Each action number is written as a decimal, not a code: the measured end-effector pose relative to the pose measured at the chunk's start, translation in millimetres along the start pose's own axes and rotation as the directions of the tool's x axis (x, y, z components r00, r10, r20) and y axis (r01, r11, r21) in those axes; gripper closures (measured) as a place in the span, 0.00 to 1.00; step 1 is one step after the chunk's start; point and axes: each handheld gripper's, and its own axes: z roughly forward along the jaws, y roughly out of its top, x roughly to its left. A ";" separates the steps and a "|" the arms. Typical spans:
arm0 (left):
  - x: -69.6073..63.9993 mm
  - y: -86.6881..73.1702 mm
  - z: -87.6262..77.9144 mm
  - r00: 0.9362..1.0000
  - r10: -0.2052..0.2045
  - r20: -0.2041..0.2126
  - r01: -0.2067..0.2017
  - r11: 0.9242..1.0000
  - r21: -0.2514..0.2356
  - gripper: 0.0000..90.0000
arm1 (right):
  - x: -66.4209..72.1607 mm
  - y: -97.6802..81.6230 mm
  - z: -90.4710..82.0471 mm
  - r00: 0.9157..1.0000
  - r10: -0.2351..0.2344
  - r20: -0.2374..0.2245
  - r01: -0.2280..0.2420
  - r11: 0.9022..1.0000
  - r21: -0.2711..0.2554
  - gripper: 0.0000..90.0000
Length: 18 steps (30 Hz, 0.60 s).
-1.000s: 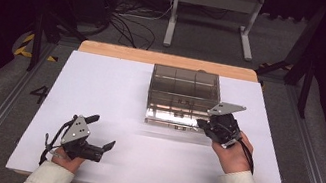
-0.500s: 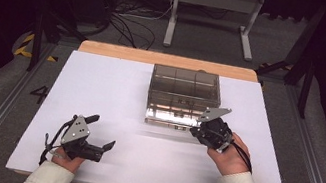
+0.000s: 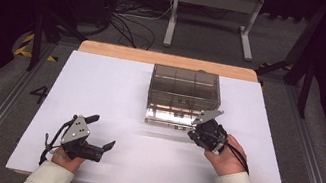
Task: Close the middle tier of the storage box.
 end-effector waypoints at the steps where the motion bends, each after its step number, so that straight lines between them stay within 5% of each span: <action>1: 0.0 0.0 0.0 1.000 0.000 0.000 0.000 1.000 0.000 0.01 | 0.3 -0.1 1.8 1.000 0.000 0.007 0.000 1.000 0.005 1.00; 18: 0.0 0.1 0.0 1.000 0.004 -0.001 -0.004 1.000 0.000 0.01 | 1.0 -2.7 24.5 0.996 0.020 0.090 -0.019 1.000 -0.011 1.00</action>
